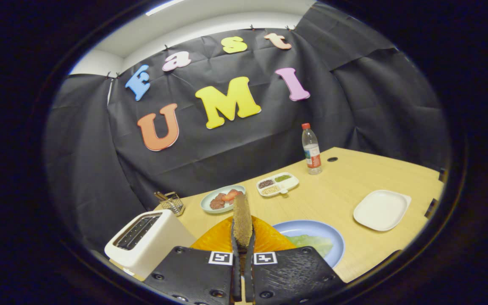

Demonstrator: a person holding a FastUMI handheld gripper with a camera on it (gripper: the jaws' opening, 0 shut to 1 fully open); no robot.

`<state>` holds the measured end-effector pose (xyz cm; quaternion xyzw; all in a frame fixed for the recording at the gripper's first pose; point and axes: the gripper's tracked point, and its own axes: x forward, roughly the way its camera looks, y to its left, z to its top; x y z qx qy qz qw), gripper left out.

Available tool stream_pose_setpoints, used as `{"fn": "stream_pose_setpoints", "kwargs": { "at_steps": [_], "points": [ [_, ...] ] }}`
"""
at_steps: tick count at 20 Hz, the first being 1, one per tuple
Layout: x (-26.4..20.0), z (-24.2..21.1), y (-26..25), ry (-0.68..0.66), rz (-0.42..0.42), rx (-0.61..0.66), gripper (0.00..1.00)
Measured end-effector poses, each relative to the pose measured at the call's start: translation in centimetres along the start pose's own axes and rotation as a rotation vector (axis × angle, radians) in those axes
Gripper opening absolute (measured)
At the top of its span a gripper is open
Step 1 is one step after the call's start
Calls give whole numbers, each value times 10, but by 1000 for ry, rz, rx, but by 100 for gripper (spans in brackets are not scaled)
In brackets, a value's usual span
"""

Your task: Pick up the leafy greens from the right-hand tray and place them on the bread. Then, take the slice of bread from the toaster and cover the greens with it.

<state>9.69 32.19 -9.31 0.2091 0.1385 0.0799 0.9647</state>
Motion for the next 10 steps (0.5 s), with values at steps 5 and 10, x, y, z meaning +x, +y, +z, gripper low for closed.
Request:
{"fn": "stream_pose_setpoints", "kwargs": {
  "at_steps": [5, 10],
  "points": [
    [11, -21, -19, 40, 11, 109, 4],
    [11, -35, -53, 69, -33, 90, 15]
  ]
}}
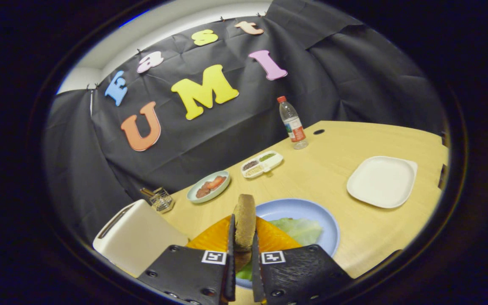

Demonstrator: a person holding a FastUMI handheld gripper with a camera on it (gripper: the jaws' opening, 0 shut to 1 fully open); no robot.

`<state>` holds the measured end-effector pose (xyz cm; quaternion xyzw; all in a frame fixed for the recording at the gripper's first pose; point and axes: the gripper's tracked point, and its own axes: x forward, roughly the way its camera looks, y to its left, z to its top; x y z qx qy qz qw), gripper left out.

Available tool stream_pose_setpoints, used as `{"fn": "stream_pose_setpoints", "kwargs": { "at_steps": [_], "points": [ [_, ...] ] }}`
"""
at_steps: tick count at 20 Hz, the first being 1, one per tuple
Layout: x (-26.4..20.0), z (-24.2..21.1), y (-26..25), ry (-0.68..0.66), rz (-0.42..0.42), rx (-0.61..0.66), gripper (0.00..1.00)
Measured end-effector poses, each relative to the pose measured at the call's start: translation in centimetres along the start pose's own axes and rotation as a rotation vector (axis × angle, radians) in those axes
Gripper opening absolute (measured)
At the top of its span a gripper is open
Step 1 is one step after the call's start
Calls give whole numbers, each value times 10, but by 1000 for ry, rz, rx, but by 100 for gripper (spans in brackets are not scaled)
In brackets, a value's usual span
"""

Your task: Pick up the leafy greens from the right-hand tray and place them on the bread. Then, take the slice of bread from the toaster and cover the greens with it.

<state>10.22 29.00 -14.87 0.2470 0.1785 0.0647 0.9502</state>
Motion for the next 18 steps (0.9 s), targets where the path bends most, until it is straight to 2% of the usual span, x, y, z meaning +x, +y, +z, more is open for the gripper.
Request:
{"fn": "stream_pose_setpoints", "kwargs": {
  "at_steps": [1, 2, 7, 9, 14, 18],
  "points": [
    [1, -2, -7, 5, -3, -3, 24],
    [0, -2, -12, 7, -8, -2, 25],
    [-4, 9, -38, -16, -64, -28, 48],
    [-10, 20, -40, -45, -71, -66, 60],
    [-49, 78, -32, -223, -85, -225, 88],
    [-94, 130, 3, -380, -79, -418, 96]
  ]
}}
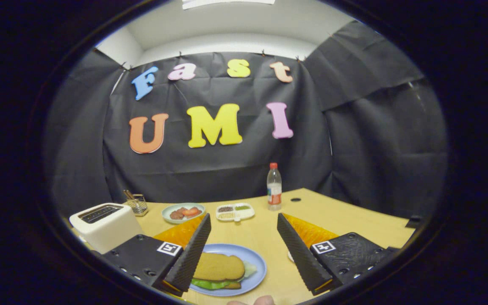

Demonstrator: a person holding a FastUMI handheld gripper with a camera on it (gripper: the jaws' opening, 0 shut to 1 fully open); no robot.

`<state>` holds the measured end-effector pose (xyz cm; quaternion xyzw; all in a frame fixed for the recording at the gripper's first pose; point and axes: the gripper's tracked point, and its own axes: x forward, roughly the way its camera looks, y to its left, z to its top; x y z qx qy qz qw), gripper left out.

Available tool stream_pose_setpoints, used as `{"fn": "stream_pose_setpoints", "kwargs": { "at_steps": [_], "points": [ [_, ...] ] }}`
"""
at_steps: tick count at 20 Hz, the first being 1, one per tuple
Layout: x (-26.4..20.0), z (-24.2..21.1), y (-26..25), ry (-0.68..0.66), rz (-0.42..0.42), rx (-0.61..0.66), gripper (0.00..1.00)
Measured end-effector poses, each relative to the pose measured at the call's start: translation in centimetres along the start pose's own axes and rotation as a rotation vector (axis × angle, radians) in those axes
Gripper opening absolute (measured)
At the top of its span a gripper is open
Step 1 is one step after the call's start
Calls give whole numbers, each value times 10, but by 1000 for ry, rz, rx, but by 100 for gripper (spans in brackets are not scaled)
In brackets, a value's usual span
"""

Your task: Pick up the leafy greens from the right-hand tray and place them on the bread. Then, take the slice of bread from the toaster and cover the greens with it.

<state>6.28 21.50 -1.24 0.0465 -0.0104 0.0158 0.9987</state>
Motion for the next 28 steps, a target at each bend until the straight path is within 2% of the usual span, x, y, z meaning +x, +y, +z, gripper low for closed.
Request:
{"fn": "stream_pose_setpoints", "kwargs": {
  "at_steps": [3, 7, 16, 28],
  "points": [
    [-16, 24, 18, -13, 48, -13, 95],
    [-31, 38, 26, -20, 61, -38, 95],
    [-41, 25, 61, -2, 141, -34, 95],
    [-39, 37, 62, -55, 135, -1, 95]
  ]
}}
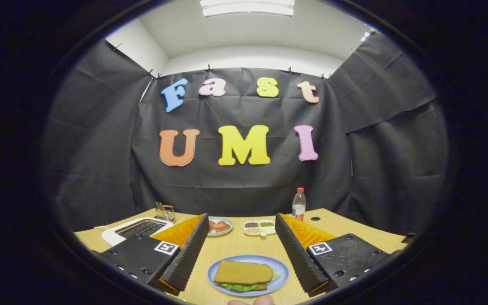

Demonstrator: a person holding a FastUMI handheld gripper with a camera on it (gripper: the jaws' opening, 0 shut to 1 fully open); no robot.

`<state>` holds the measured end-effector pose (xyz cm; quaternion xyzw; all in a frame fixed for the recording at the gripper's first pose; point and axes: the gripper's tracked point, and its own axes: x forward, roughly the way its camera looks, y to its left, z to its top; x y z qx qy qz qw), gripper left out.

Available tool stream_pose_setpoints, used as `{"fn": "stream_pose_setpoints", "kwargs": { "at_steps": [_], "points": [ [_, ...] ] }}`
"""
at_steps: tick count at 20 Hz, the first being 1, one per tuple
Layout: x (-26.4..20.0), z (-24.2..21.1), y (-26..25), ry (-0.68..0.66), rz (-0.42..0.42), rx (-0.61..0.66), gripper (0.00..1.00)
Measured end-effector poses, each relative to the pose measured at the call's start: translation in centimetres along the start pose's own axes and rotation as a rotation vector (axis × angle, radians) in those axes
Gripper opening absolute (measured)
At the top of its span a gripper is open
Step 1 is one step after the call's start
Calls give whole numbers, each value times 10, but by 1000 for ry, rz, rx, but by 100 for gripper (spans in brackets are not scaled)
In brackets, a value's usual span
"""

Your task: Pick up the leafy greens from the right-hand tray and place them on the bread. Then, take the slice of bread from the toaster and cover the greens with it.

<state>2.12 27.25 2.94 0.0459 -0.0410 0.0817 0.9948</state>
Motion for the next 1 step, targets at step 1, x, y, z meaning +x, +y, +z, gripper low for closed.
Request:
{"fn": "stream_pose_setpoints", "kwargs": {
  "at_steps": [1],
  "points": [
    [-1, 3, -1, -10, -4, 4, 95]
  ]
}}
